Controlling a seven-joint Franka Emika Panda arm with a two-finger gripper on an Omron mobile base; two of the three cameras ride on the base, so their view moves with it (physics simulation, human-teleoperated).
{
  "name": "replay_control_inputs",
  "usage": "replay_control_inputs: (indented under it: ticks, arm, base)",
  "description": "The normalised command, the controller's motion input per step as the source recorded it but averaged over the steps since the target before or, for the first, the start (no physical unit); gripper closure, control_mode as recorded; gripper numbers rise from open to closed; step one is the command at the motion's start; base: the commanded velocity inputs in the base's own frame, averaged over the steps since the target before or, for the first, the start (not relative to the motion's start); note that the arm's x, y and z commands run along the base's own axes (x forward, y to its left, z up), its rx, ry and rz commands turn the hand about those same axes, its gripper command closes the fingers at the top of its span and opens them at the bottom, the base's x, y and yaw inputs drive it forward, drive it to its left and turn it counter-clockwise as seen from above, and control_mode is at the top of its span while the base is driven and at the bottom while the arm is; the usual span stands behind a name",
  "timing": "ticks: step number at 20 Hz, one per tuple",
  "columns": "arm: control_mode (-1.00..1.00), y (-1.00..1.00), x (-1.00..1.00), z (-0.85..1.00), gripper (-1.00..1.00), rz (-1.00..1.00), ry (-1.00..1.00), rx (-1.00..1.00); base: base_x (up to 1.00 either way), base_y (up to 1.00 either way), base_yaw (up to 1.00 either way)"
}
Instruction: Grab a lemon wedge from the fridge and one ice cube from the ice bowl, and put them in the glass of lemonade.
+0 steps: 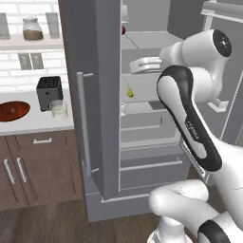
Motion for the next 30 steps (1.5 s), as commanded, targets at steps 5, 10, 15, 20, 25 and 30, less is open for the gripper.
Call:
replay_control_inputs:
  ticks: [5, 10, 15, 20, 25, 30]
  arm:
    - [-1.0, -0.65, 0.37, 0.16, 1.0, -0.13, 0.22, 0.14]
    - [-1.0, 0.1, 0.99, -0.72, -1.0, -0.01, 0.12, 0.2]
    - [-1.0, 0.14, 1.0, -0.8, -1.0, 0.1, 0.13, 0.31]
    - [-1.0, 0.35, 0.78, -0.28, -1.0, 0.19, 0.04, 0.32]
    - [-1.0, 0.8, 0.08, 0.14, -1.0, 0.15, 0.08, 0.14]
    - [-1.0, 0.99, 0.11, 0.0, -1.0, 0.01, 0.02, 0.0]
  base:
    - [0.0, 0.0, 0.0]
    - [0.0, 0.0, 0.0]
    - [0.0, 0.0, 0.0]
    - [0.0, 0.0, 0.0]
    - [0.0, 0.0, 0.0]
    - [0.0, 0.0, 0.0]
